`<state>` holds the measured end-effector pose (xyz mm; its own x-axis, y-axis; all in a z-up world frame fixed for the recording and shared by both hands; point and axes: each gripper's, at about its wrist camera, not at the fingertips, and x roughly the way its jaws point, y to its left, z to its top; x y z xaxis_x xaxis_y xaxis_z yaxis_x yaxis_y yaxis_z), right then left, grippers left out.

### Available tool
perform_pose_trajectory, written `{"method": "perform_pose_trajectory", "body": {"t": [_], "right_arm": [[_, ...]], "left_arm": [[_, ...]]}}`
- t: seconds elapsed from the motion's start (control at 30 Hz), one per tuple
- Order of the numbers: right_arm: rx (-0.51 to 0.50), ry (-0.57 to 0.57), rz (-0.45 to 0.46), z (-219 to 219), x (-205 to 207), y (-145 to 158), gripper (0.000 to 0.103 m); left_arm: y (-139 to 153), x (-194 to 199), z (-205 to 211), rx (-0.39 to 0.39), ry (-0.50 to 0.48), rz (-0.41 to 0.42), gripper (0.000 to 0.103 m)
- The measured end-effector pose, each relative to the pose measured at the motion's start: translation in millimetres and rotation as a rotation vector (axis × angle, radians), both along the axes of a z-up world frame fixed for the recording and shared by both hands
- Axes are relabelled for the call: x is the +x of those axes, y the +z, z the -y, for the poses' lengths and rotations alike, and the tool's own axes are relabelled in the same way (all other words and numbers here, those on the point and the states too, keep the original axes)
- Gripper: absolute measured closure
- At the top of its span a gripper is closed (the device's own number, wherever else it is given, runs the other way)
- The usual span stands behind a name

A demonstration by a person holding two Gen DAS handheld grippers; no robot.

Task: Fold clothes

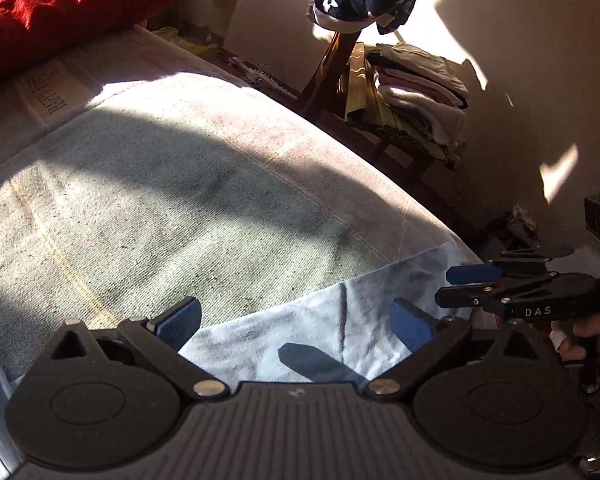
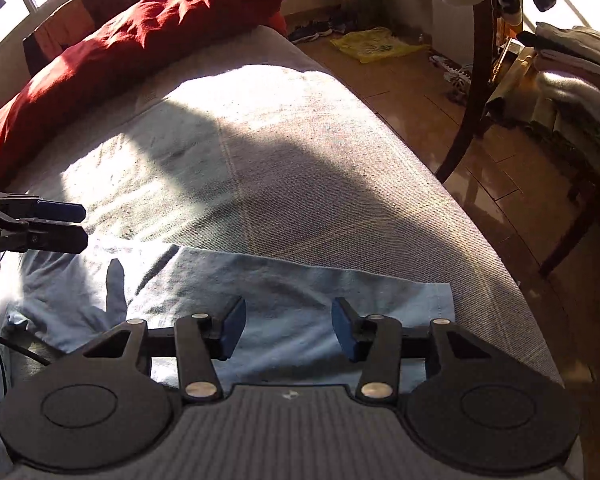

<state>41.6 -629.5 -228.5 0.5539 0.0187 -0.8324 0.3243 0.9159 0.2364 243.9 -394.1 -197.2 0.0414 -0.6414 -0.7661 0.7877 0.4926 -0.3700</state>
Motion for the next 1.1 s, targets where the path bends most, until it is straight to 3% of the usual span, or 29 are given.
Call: {"method": "perform_pose_trajectory", "body": {"t": [0.07, 0.17, 0.27, 0.37, 0.5, 0.57, 0.63, 0.73, 0.9, 1.1], "right_arm": [[0.005, 0.019, -0.045, -5, 2, -11, 0.051], [-0.093, 0.032, -0.075, 2, -9, -19, 0.05], [-0.098, -0.043, -0.1, 22, -20, -18, 0.05], [-0.101, -0.063, -0.087, 21, -27, -4, 0.049], [-0.033, 0.007, -0.053, -2, -23, -2, 0.049], [-0.073, 0.022, -0.113, -12, -19, -14, 0.048], [-0.094, -0.008, -0.107, -10, -23, -15, 0.046], [-0.092, -0.097, -0.125, -3, -30, -9, 0.044], [-0.032, -0.063, -0.091, -19, -29, 8, 0.041], [-0.015, 0.037, -0.037, -73, -11, 23, 0.037]], "left_arm": [[-5, -11, 1, 0.007, -0.027, -0.027, 0.004], [-27, -22, 8, 0.062, -0.048, -0.034, 0.004], [-44, -23, 21, 0.088, -0.05, 0.01, 0.004], [-34, -19, 24, 0.067, -0.033, 0.006, 0.004], [-22, -15, 27, 0.042, -0.013, 0.004, 0.004], [-19, -19, 25, 0.058, -0.026, 0.033, 0.004], [-13, -24, 19, 0.067, -0.028, 0.06, 0.004], [1, -29, -2, 0.076, 0.013, 0.098, 0.004], [24, -35, -63, 0.127, 0.16, 0.126, 0.004], [5, -55, -125, 0.183, 0.257, 0.037, 0.003]]}}
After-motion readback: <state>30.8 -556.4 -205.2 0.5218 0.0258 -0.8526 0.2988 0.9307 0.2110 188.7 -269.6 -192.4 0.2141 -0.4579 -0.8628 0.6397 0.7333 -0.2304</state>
